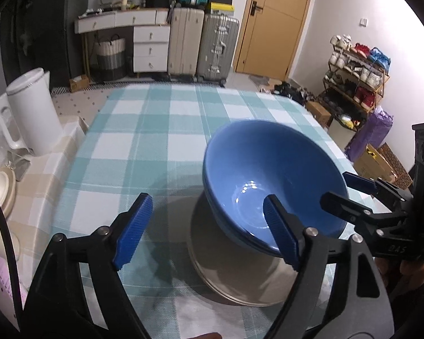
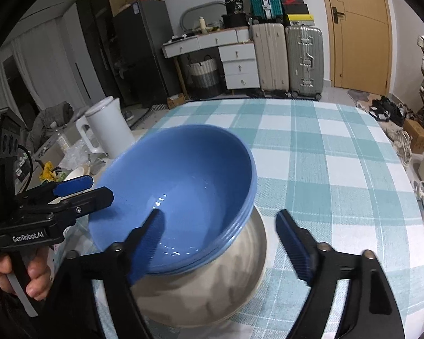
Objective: Organize plates and bowls
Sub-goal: 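Open both tools and pull them back from the bowl stack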
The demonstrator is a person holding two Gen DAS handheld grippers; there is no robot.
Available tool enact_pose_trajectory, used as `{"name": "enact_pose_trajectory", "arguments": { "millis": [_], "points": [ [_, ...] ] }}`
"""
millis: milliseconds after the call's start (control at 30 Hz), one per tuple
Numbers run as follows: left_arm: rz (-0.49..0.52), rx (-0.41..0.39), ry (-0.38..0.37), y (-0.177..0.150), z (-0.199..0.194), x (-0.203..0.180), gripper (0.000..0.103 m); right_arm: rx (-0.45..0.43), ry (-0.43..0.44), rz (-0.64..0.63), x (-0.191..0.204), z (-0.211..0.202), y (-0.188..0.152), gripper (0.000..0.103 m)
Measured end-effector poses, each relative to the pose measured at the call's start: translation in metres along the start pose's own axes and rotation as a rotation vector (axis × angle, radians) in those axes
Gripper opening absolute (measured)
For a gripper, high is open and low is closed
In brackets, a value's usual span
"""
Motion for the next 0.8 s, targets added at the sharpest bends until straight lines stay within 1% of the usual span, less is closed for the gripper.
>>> {"name": "enact_pose_trajectory", "arguments": {
  "millis": [33,100,200,233,300,433,600,800],
  "points": [
    [0.004,-0.008,0.003,0.0,-0.003,0.001,0.083,-0.006,0.003,-0.003,0.001,-0.001,0.001,0.09],
    [0.012,-0.023,0.019,-0.001,-0.008,0.003,0.084,-0.025,0.006,-0.017,0.003,-0.005,0.002,0.097],
    [0.025,-0.043,0.025,-0.003,-0.017,0.004,0.088,-0.05,0.013,-0.039,0.006,-0.011,0.004,0.101],
    [0.029,-0.049,0.025,-0.003,-0.019,0.005,0.091,-0.059,0.016,-0.046,0.008,-0.014,0.005,0.102],
    [0.034,-0.068,0.027,-0.005,-0.025,0.005,0.102,-0.081,0.016,-0.062,0.01,-0.019,0.005,0.102],
    [0.046,-0.115,0.005,-0.009,-0.039,0.005,0.102,-0.111,0.013,-0.085,0.013,-0.026,0.004,0.102],
    [0.073,-0.165,0.022,-0.016,-0.055,0.005,0.102,-0.162,0.033,-0.105,0.011,-0.037,0.0,0.102],
    [0.078,-0.203,0.018,-0.024,-0.067,0.011,0.102,-0.218,0.051,-0.132,0.008,-0.047,-0.003,0.102]
  ]
}}
Point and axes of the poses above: each gripper's, at about its wrist camera, not at the fingertips, and z roughly the way its jaws point, x to its left, y to its top, the point moved 3 cm from there along z, roughly the way its jaws point, and after that the axes turned 5 degrees about -y, right-handed, at the moved point
